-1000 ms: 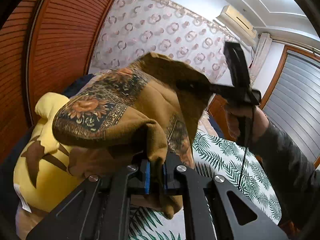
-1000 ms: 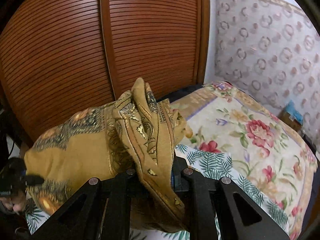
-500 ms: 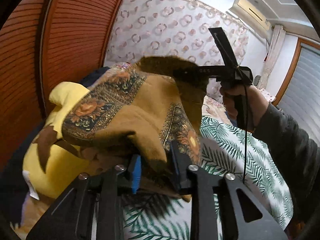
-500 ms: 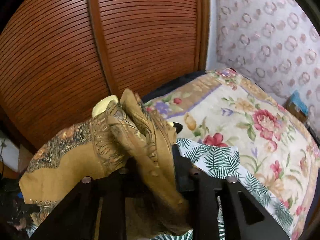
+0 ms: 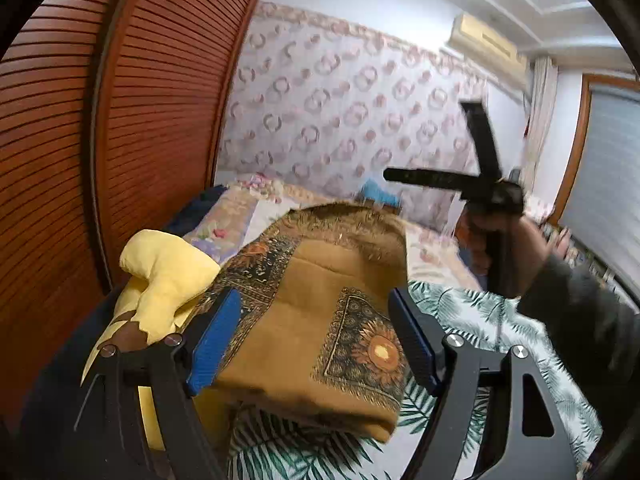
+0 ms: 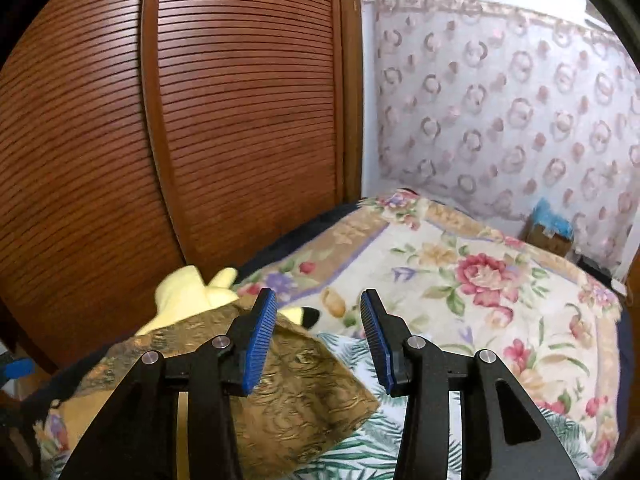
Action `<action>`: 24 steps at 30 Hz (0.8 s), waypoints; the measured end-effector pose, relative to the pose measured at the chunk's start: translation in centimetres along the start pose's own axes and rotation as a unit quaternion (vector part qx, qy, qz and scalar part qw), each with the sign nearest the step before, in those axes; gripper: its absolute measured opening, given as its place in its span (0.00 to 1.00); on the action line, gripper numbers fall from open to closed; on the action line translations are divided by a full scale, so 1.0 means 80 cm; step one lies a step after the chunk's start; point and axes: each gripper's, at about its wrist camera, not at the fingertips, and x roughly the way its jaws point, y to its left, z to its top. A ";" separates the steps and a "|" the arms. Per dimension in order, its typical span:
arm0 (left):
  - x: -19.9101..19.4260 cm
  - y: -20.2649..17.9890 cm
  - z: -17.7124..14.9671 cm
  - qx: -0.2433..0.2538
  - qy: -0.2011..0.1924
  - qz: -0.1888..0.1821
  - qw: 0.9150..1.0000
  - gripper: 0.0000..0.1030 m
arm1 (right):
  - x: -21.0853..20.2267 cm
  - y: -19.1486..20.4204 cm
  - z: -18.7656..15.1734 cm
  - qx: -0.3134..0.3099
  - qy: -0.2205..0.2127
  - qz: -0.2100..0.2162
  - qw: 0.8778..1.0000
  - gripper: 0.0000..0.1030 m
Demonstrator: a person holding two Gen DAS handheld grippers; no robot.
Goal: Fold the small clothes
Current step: 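Lower the folded shirt onto the bed beside the plush toy and open both grippers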
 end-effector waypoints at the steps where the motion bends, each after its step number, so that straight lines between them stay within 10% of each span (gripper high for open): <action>1: 0.011 -0.002 0.001 0.004 0.011 0.007 1.000 0.74 | 0.002 0.007 -0.003 -0.006 0.006 0.006 1.000 0.44; 11: 0.074 -0.020 -0.042 0.041 0.104 0.035 0.993 0.74 | 0.089 0.029 -0.043 -0.016 0.078 0.042 0.996 0.44; 24: 0.083 -0.022 -0.053 0.054 0.116 0.049 0.991 0.75 | 0.156 0.005 -0.033 0.035 0.100 0.018 0.994 0.44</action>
